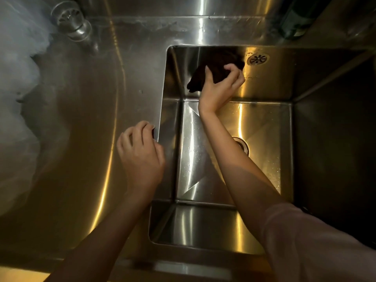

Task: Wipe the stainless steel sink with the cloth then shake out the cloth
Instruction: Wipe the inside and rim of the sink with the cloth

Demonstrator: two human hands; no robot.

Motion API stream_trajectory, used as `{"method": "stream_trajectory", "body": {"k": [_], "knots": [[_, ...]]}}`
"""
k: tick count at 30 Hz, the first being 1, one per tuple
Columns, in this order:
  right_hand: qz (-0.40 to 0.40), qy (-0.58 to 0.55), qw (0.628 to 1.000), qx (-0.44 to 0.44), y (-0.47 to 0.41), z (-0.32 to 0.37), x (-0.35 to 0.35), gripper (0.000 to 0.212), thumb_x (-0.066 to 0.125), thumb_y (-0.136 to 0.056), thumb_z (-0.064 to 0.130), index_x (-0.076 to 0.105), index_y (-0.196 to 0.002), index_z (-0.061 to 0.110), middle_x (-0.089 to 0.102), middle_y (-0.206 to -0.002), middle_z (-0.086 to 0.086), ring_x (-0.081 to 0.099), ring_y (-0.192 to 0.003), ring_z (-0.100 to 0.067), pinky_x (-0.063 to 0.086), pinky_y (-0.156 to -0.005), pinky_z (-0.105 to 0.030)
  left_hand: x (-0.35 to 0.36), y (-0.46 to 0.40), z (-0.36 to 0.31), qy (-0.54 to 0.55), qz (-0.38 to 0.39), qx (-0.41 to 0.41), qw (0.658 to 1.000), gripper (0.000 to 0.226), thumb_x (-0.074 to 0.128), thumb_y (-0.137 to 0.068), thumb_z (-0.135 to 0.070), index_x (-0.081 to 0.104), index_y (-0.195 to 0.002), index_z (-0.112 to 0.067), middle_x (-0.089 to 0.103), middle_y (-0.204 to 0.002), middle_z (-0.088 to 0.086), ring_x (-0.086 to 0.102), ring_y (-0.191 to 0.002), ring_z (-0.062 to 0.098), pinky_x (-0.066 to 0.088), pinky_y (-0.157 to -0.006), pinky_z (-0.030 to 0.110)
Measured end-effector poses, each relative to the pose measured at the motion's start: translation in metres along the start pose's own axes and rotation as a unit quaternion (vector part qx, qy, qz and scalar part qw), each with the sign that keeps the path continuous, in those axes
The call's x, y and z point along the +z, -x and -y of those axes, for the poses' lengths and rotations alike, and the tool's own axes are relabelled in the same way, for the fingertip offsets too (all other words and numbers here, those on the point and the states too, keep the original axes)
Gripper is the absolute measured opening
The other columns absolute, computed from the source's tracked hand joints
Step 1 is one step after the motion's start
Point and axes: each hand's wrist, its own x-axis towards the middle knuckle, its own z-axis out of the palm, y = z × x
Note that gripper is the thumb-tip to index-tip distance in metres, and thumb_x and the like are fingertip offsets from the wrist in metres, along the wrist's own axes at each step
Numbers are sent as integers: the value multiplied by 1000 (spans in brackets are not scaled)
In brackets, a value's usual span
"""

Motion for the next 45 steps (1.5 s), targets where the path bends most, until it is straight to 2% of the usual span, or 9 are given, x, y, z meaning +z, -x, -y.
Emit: {"method": "stream_trajectory", "body": {"k": [6, 9, 18, 23, 28, 31, 37, 40, 45], "knots": [[85, 139, 978, 128, -2, -78, 5, 39, 78, -76, 12, 53, -104, 2, 46, -125, -15, 54, -109, -32, 49, -84, -37, 1, 0, 1, 6, -6, 1, 1000, 32, 49, -88, -14, 58, -117, -6, 57, -122, 11, 49, -110, 31, 41, -96, 49], [78, 166, 971, 150, -15, -98, -2, 39, 77, -77, 14, 53, -106, 2, 47, -122, -16, 52, -111, -34, 51, -84, -45, 0, -1, 0, 7, -14, 6, 1000, 32, 50, -87, -12, 59, -117, -5, 58, -121, 11, 49, -109, 31, 41, -95, 48], [21, 35, 999, 19, -52, -36, -42, 38, 78, -74, 19, 59, -104, 5, 49, -119, -8, 56, -111, -25, 51, -82, -19, -2, -1, 0, -2, 6, -3, 1000, 32, 49, -88, -14, 58, -118, -6, 58, -123, 11, 49, -112, 31, 42, -96, 49], [-26, -41, 999, -23, -69, 5, -60, 38, 79, -72, 19, 59, -102, 5, 50, -114, -5, 56, -108, -21, 52, -89, -31, 0, -1, 0, 5, -4, -6, 1000, 32, 48, -88, -14, 58, -117, -6, 58, -122, 11, 49, -111, 31, 40, -94, 46], [-28, -41, 998, -32, -71, -6, -56, 39, 80, -71, 17, 58, -99, 3, 48, -116, -7, 56, -110, -25, 54, -86, -28, 2, 0, 0, 5, -16, -9, 1000, 32, 49, -87, -13, 59, -116, -5, 59, -121, 12, 49, -110, 31, 41, -92, 45], [11, 2, 1000, -26, -65, -34, -48, 38, 80, -71, 14, 57, -100, 2, 47, -122, -10, 53, -117, -28, 49, -85, -12, 1, 0, 0, 8, -18, -7, 1000, 31, 50, -87, -12, 58, -116, -6, 58, -121, 12, 48, -111, 30, 40, -93, 44], [60, 149, 981, 108, -67, -101, -45, 38, 77, -77, 12, 54, -106, 3, 46, -131, -12, 52, -120, -31, 49, -94, -37, 1, 0, 0, 9, -15, -12, 1000, 29, 49, -88, -13, 58, -115, -7, 58, -121, 11, 48, -111, 30, 41, -94, 46], [76, 162, 974, 138, -71, -110, -50, 40, 73, -83, 14, 51, -114, 2, 44, -133, -13, 50, -122, -30, 41, -88, -18, 1, 0, 0, 6, -12, -9, 1000, 30, 49, -87, -13, 59, -114, -6, 59, -121, 10, 49, -111, 30, 41, -93, 45], [38, 116, 987, 103, -77, -88, -59, 39, 74, -80, 12, 55, -112, 3, 44, -134, -11, 49, -124, -28, 39, -82, -9, -3, -1, -2, 8, 4, -15, 1000, 32, 48, -88, -15, 58, -117, -6, 58, -123, 11, 49, -113, 30, 41, -95, 46]]}}
